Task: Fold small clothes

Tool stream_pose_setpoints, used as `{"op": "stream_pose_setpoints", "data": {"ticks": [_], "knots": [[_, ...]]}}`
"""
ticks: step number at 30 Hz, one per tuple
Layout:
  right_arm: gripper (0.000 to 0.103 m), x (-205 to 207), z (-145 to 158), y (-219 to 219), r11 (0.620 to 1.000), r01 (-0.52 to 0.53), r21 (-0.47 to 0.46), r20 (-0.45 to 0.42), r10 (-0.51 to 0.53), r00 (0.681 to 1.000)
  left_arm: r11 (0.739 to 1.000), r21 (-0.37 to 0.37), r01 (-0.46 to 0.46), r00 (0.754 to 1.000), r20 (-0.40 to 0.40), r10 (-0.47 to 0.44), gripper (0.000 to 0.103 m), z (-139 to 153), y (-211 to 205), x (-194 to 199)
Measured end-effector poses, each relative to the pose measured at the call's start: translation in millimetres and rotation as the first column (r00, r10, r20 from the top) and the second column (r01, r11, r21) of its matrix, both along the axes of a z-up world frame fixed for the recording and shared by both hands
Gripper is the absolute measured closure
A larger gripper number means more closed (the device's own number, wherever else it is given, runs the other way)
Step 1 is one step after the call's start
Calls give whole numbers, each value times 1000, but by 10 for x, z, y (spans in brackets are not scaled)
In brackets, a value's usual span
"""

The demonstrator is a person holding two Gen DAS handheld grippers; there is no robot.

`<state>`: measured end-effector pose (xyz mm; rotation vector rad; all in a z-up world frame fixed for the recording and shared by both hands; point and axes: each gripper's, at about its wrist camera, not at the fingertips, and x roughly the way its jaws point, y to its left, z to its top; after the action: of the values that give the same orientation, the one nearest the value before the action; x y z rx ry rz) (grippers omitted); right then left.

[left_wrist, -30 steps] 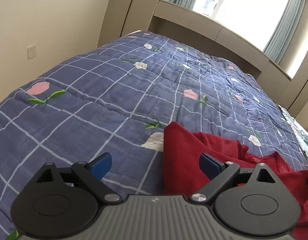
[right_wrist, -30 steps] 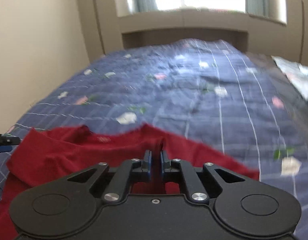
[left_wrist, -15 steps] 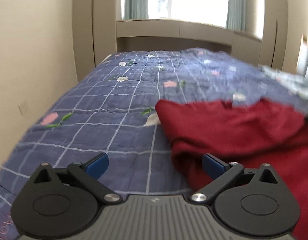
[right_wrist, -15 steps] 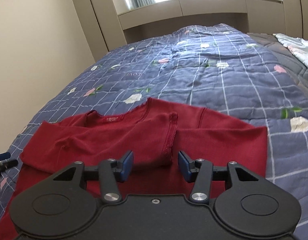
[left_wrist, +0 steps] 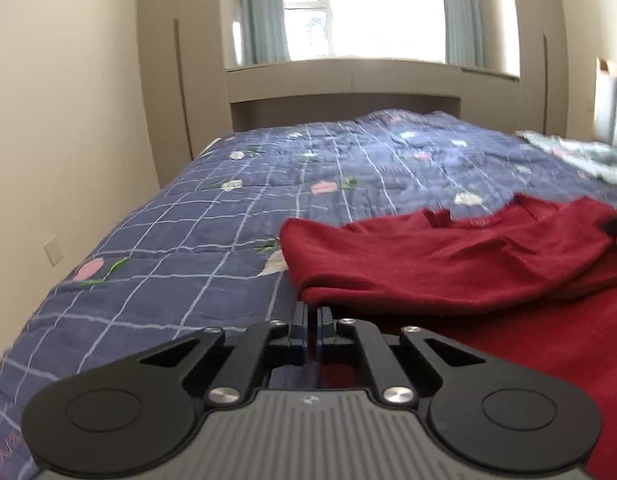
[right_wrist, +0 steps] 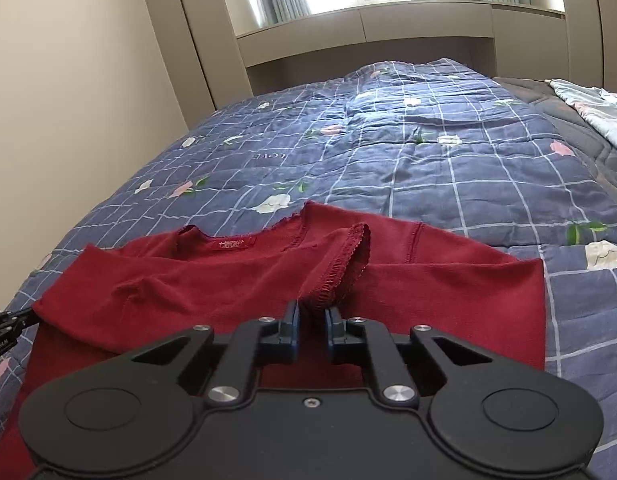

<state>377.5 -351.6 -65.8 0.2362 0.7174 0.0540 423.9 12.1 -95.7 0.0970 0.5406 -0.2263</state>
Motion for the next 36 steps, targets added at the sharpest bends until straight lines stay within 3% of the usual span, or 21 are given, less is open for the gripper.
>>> {"op": "stream_pose_setpoints", "data": {"ticks": [5, 13, 14, 16, 17, 18, 19, 21, 24, 26, 31, 36], "knots": [[91, -56, 14, 15, 999, -20, 27, -3, 20, 1000, 991, -85, -100, 995, -17, 98, 102, 40, 140, -22], [89, -86, -55, 110, 999, -45, 2, -35, 45, 998, 981, -115, -154, 969, -214, 127, 99, -154, 236, 212], [83, -96, -52, 114, 999, -45, -8, -33, 45, 998, 983, -119, -143, 970, -213, 115, 94, -142, 245, 194], [69, -138, -18, 125, 998, -52, -46, -19, 51, 999, 986, -110, -122, 979, -175, 102, 59, -96, 257, 93], [64, -167, 14, 138, 995, -63, -74, -4, 63, 998, 989, -93, -113, 984, -152, 98, 30, -64, 262, 30], [50, -194, 43, 145, 993, -71, -99, 9, 72, 997, 990, -77, -117, 986, -126, 107, 19, -29, 260, -33], [34, -216, 80, 155, 989, -77, -125, 26, 81, 996, 992, -67, -110, 990, -99, 103, 18, 7, 263, -97], [19, -256, 140, 185, 980, -85, -178, 66, 98, 993, 994, -64, -88, 993, -84, 83, 15, 87, 253, -151], [11, -236, 169, 270, 962, -99, -255, 97, 127, 987, 987, -117, -114, 991, -84, 104, 5, 180, 251, -50], [5, -164, 140, 347, 948, -90, -304, 102, 127, 987, 979, -131, -156, 985, -92, 145, 5, 223, 196, 158], [4, 50, -53, 481, 905, -26, -424, 126, 87, 988, 961, -27, -274, 955, -130, 268, 6, 106, 17, 840], [3, 196, -267, 328, 876, 85, -475, 112, -35, 993, 921, -7, -391, 905, -186, 383, 10, -144, 163, 1266]]}}
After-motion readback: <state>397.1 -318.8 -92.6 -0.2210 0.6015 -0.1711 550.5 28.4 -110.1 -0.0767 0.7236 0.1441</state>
